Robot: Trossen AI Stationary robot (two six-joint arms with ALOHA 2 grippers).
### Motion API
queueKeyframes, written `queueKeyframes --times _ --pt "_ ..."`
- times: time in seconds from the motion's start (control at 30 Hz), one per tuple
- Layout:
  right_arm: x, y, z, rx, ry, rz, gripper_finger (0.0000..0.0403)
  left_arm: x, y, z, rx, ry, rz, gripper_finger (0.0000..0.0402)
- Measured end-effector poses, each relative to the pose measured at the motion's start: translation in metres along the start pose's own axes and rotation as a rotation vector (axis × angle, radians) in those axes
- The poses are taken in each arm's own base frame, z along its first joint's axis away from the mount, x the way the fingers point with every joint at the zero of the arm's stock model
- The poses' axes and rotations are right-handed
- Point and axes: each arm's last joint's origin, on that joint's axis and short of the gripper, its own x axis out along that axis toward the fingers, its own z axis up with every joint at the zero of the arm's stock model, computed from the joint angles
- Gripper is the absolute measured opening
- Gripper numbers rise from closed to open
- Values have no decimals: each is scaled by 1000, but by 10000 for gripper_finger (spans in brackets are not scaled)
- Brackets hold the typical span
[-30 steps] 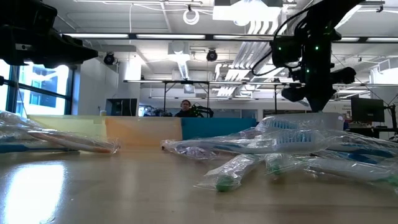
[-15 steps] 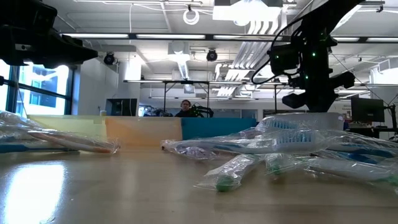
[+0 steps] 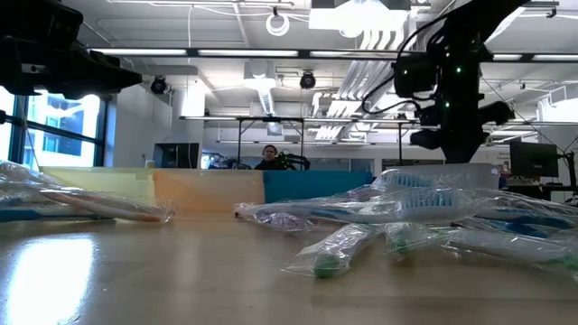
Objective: Pick & Place Toothbrushes
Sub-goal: Put the purple toothbrush into the blue bin
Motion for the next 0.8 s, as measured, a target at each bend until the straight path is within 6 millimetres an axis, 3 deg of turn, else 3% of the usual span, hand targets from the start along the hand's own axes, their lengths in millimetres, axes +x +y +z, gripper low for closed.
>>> queueKeyframes --times 0.27,0.67,0.8 --pt "-31 -9 -5 -25 -13 266 9 0 0 0 0 0 0 0" --pt "-82 -9 -28 -226 -60 753 4 0 0 0 0 0 0 0" --pt "-92 -5 -34 -292 -86 837 4 0 0 0 0 0 1 0"
